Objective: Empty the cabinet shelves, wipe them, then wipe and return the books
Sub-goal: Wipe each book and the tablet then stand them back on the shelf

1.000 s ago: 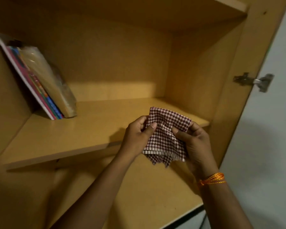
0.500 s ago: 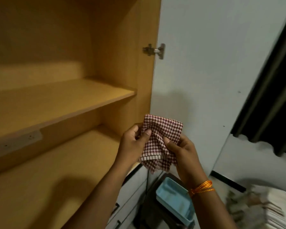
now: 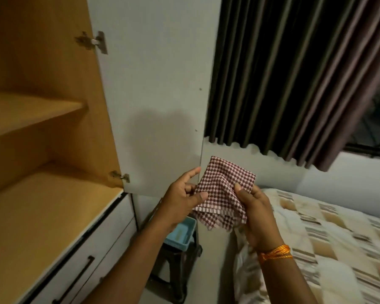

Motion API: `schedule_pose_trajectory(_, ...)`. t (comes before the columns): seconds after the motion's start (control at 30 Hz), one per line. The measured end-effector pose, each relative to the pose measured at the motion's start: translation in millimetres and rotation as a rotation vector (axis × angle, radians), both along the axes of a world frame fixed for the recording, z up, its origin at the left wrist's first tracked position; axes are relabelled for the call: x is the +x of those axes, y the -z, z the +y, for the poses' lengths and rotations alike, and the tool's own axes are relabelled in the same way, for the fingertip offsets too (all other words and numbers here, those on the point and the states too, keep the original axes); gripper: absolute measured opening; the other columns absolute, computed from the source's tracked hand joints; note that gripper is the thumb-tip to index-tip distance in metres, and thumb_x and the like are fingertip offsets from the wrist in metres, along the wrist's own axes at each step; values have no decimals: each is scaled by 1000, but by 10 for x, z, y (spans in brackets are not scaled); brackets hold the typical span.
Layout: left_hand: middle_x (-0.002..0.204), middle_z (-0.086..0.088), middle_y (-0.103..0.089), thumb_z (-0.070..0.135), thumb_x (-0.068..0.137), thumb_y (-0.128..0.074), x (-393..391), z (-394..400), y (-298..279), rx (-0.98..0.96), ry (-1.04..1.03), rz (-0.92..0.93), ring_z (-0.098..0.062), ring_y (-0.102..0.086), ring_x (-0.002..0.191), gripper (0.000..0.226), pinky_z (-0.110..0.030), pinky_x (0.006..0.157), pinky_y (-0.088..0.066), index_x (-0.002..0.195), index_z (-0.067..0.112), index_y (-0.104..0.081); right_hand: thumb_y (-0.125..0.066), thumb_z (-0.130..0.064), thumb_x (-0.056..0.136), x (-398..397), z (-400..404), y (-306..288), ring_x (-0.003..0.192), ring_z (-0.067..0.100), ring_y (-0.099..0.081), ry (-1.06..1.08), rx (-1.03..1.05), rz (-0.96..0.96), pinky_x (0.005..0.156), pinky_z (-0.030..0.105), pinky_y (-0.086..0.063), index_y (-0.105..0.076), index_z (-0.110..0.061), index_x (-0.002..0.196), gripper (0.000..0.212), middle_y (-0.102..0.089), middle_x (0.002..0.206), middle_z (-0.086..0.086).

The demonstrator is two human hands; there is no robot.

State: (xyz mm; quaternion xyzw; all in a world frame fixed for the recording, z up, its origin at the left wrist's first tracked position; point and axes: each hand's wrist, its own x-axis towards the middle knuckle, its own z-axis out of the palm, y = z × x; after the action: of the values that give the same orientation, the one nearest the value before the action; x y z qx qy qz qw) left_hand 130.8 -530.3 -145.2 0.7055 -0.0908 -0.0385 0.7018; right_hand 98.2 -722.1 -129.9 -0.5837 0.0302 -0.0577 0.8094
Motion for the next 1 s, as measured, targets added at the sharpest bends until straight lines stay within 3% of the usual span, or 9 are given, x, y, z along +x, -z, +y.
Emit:
schedule_pose_trajectory(0.13, 112, -6, -76, -3, 94, -63, -214, -578, 173, 11, 46, 56, -23, -72, 107, 50, -46, 96, -57, 130, 32, -61, -56, -6, 99, -311, -493, 290, 114, 31, -68, 126, 17, -50, 93, 46, -56, -60, -8, 129, 31, -71, 122, 11)
schedule_pose_trajectory(0.27, 113, 0, -76, -4, 96, -60, -442, -1069, 284, 33, 67, 58, -16, -71, 107, 45, -36, 95, -57, 116, 36, -66, -60, 3, 95, -628, -887, 466, 113, 32, -68, 225, 19, -32, 93, 44, -56, -60, -5, 127, 33, -72, 120, 12)
schedule_pose_trajectory(0.4, 100, 4, -77, 14, 99, -62, -755, -1564, 294, 4, 113, 125, -3, -73, 88, 20, -18, 74, -58, 113, 27, -67, -65, 7, 88, -1013, -1246, 557, 110, 32, -69, 284, 14, 19, 95, 47, -56, -63, -4, 121, 34, -73, 116, 14)
schedule_pose_trajectory(0.47, 99, 2, -78, 24, 97, -66, -896, -1788, 329, 0, 183, 185, -7, -75, 88, 20, -21, 72, -59, 117, 21, -67, -66, 8, 88, -1206, -1400, 622, 109, 34, -69, 317, 10, 46, 94, 47, -56, -64, -3, 119, 33, -73, 115, 15)
schedule_pose_trajectory(0.57, 104, -2, -78, 37, 94, -67, -1083, -2120, 429, 43, 299, 256, -17, -76, 94, 32, -34, 84, -61, 118, 16, -68, -66, 8, 87, -1503, -1623, 733, 109, 35, -69, 379, 24, 74, 92, 44, -58, -63, 0, 120, 34, -72, 115, 18)
schedule_pose_trajectory(0.73, 104, -3, -78, 26, 103, -57, -1251, -2620, 671, 115, 396, 237, -20, -74, 97, 20, -44, 93, -58, 114, 15, -70, -67, 2, 88, -1905, -1928, 996, 111, 30, -69, 454, 85, 120, 90, 40, -58, -62, -3, 126, 38, -71, 119, 15)
schedule_pose_trajectory(0.83, 108, 0, -77, 35, 102, -57, -1313, -2927, 890, 206, 473, 190, -22, -73, 102, 25, -51, 96, -56, 117, 20, -70, -69, 0, 87, -2096, -2117, 1186, 112, 30, -69, 467, 119, 210, 93, 41, -57, -62, -3, 128, 42, -71, 120, 14)
schedule_pose_trajectory(0.93, 106, 8, -76, 55, 92, -57, -1369, -3214, 1122, 344, 571, 110, -15, -72, 99, 37, -48, 93, -57, 113, 28, -70, -68, -1, 88, -2270, -2286, 1362, 107, 32, -70, 526, 112, 343, 91, 48, -58, -64, -6, 126, 38, -73, 116, 13)
schedule_pose_trajectory(1.0, 102, 10, -75, 52, 95, -59, -1411, -3450, 1223, 461, 654, -30, -11, -69, 92, 32, -38, 86, -57, 108, 26, -70, -68, -5, 88, -2402, -2436, 1485, 103, 38, -70, 633, 122, 423, 86, 54, -59, -66, -4, 120, 32, -73, 113, 18)
